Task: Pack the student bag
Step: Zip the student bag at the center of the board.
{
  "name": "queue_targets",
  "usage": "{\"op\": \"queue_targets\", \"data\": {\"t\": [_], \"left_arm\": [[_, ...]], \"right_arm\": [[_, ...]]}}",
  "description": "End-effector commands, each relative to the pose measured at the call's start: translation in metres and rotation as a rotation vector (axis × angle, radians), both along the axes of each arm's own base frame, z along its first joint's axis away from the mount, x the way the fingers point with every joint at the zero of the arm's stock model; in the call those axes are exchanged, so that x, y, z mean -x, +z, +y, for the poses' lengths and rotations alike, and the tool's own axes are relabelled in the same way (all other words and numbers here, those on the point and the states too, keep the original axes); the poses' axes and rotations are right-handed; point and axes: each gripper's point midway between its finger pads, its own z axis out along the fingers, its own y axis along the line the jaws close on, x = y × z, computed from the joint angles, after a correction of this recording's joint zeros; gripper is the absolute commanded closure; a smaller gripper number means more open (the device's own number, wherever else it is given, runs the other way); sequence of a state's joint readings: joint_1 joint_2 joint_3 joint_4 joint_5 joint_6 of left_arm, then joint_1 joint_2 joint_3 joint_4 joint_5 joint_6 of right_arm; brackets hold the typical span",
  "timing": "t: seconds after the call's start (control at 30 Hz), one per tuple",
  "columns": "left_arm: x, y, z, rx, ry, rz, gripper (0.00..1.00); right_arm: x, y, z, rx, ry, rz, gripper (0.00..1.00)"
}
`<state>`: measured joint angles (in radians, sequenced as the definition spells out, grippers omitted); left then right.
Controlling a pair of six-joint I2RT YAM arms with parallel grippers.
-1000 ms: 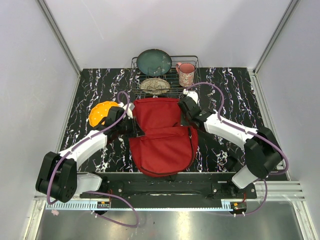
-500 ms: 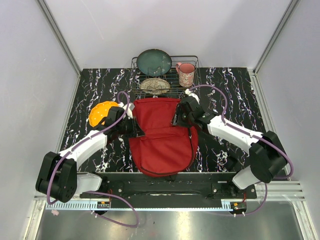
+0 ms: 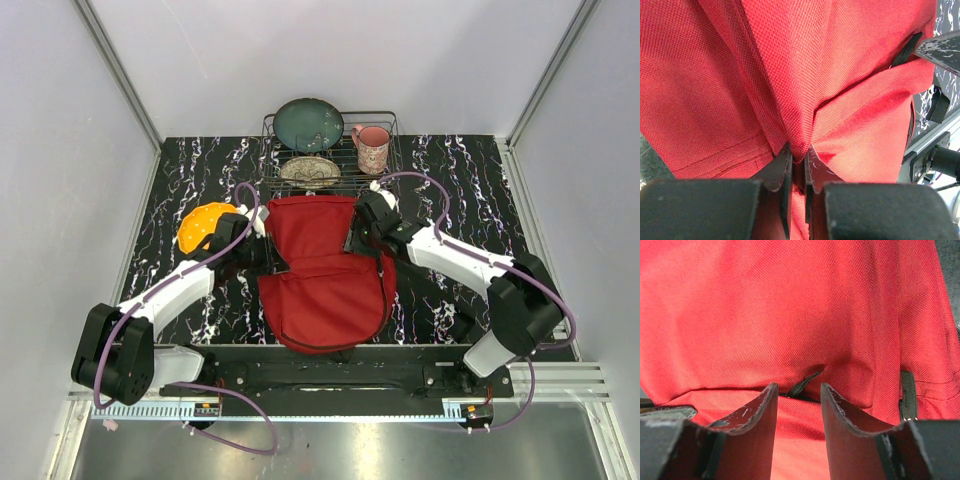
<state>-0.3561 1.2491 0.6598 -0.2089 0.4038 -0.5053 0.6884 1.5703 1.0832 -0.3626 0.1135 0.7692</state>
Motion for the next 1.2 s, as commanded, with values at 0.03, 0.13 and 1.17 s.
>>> {"op": "queue_targets", "data": {"t": [0.03,0.13,1.17], "left_arm": [[-0.001,0.005,0.001,-0.003,-0.008,-0.027,1.00],[-0.001,0.004,0.001,-0.003,-0.010,-0.026,1.00],[-0.006,0.022,0.011,0.024,0.030,-0.069,1.00]], "right_arm": [[-0.010,0.004,0.015,-0.010,-0.010,-0.017,0.55],[-0.013,-0.004,0.013,0.028,-0.024,-0.009,0.55],[-0.039,0.012,-0.081,0.341,-0.095,-0.238,1.00]]}}
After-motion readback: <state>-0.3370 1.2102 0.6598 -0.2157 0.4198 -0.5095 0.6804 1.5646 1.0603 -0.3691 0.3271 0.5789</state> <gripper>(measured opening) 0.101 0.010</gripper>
